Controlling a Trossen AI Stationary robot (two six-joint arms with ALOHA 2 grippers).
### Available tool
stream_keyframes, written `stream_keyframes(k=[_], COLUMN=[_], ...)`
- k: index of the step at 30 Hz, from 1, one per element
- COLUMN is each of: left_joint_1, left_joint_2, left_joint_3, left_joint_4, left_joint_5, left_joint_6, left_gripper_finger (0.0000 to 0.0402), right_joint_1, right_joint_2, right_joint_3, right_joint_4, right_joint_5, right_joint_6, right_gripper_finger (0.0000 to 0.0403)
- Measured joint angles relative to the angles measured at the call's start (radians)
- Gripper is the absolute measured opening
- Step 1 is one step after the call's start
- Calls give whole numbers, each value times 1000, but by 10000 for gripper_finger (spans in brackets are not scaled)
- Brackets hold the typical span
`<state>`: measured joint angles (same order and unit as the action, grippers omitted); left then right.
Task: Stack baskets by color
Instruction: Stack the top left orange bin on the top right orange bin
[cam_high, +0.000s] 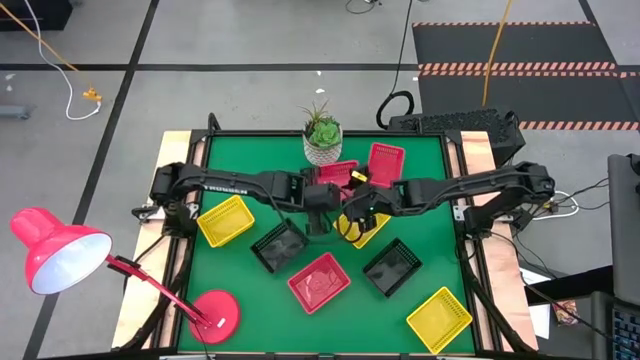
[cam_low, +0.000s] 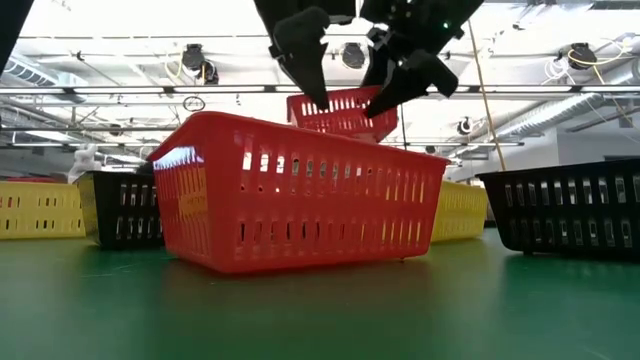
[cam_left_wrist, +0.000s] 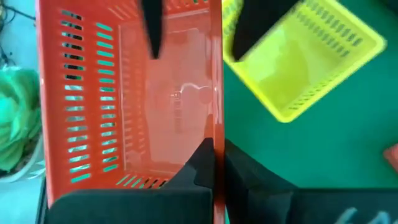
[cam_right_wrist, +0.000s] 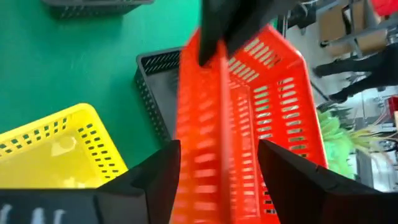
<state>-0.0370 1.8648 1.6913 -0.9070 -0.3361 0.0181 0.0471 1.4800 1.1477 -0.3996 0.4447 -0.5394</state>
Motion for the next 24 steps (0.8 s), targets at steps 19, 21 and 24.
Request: stream_keyframes(k=[19,21,24], left_joint_1=[-14,-10,-6], left_joint_2=[-70,-103,-150], left_joint_3=[-1,0,0], left_joint_4=[32,30,11], left_joint_5=[-9,-24,-31], left_joint_6=[93,92,78], left_gripper_finger=[169,190,213], right_joint_1=[-6,-20,-60], right_joint_2=[0,1,-22], right_joint_3=[-51,-52,-53], right_joint_4=[-147,-186,-298], right_joint_5=[109,110,107], right_joint_6=[-20,-21,-26], right_gripper_finger=[1,1,1])
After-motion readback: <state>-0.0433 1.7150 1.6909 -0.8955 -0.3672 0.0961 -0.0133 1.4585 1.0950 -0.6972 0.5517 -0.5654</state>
